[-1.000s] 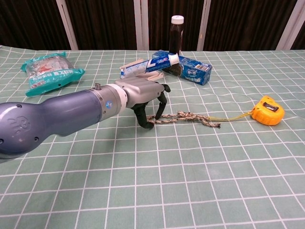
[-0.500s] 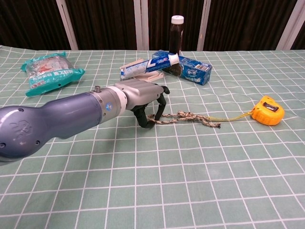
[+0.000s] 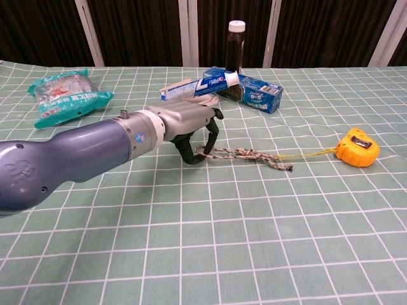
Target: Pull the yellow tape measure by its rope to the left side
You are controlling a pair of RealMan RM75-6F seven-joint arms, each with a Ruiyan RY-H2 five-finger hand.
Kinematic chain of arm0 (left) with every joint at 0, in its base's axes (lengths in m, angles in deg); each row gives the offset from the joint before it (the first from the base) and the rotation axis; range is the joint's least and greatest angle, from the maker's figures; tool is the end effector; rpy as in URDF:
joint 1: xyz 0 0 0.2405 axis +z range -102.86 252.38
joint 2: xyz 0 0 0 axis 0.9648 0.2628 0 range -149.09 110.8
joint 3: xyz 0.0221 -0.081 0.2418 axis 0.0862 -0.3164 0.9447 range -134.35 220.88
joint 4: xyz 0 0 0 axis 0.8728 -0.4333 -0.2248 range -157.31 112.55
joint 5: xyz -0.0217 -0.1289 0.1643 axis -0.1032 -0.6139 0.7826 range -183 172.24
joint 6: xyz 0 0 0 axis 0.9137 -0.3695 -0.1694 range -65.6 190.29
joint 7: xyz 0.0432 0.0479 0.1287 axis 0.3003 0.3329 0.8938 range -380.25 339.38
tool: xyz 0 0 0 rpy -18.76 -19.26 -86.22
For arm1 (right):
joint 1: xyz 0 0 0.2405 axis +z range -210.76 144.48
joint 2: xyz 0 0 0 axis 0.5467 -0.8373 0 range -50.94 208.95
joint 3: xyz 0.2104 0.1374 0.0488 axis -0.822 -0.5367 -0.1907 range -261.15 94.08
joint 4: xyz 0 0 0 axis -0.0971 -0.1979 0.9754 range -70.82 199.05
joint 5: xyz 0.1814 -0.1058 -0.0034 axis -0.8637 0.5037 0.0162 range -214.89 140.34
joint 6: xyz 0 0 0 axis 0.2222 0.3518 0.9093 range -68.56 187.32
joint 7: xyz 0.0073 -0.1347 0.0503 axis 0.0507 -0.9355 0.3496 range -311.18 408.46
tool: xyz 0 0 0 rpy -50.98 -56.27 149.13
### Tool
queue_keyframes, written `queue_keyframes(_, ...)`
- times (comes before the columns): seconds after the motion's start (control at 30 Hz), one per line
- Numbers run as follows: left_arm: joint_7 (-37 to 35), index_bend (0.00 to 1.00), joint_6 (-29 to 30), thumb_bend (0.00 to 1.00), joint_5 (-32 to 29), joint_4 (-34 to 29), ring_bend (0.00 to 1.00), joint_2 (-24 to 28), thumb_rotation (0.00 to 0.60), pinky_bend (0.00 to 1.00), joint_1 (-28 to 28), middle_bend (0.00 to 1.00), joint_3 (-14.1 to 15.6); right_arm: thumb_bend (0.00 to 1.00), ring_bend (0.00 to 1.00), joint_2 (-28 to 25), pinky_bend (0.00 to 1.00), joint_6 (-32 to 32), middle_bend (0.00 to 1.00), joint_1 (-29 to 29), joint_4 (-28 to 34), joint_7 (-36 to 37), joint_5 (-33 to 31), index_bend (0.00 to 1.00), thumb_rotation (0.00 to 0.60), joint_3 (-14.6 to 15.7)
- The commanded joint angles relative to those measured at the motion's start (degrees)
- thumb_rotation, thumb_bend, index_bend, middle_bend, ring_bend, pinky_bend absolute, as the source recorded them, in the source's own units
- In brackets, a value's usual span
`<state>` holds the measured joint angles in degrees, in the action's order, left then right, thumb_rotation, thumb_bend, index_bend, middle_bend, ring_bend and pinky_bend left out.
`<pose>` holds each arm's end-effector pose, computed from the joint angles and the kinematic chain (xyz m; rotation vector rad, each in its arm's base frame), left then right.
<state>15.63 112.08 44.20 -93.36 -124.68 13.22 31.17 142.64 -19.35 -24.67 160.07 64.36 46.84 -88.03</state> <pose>-0.0428 0.3663 -0.1036 -2.0714 -0.7325 -0.8349 -0.2939 -0.2042 0.1466 1.3172 -1.2003 1.1318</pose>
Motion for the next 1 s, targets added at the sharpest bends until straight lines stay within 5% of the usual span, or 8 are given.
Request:
queue_keyframes(0.03, 0.36, 0.56, 1.10, 0.52, 0.67, -1.52, 0.00, 1.46, 0.600, 0.06, 0.54, 0.03, 0.16, 0.11, 0.00, -0.01, 0.00, -0.03, 0.00, 0.00, 0.01, -0.01, -0.01, 0.00, 0.600, -0.03)
queue_keyframes(0.4, -1.34, 0.56, 7.78, 0.52, 4.51, -11.27, 0.00, 9.76, 0.600, 0.06, 4.95, 0.04, 0.32, 0.12, 0.00, 0.29, 0.00, -0.09, 0.00, 0.00, 0.10, -1.47, -0.10, 0.00, 0.600, 0.02)
queue_keyframes(1.0, -6.96, 0.55, 19.51, 0.52, 10.66, -26.24, 0.00, 32.98, 0.600, 0.06, 19.53, 0.04, 5.66, 0.12, 0.00, 1.12, 0.00, -0.54, 0.00, 0.06, -0.03, -4.83, 0.64, 0.00, 0.600, 0.33)
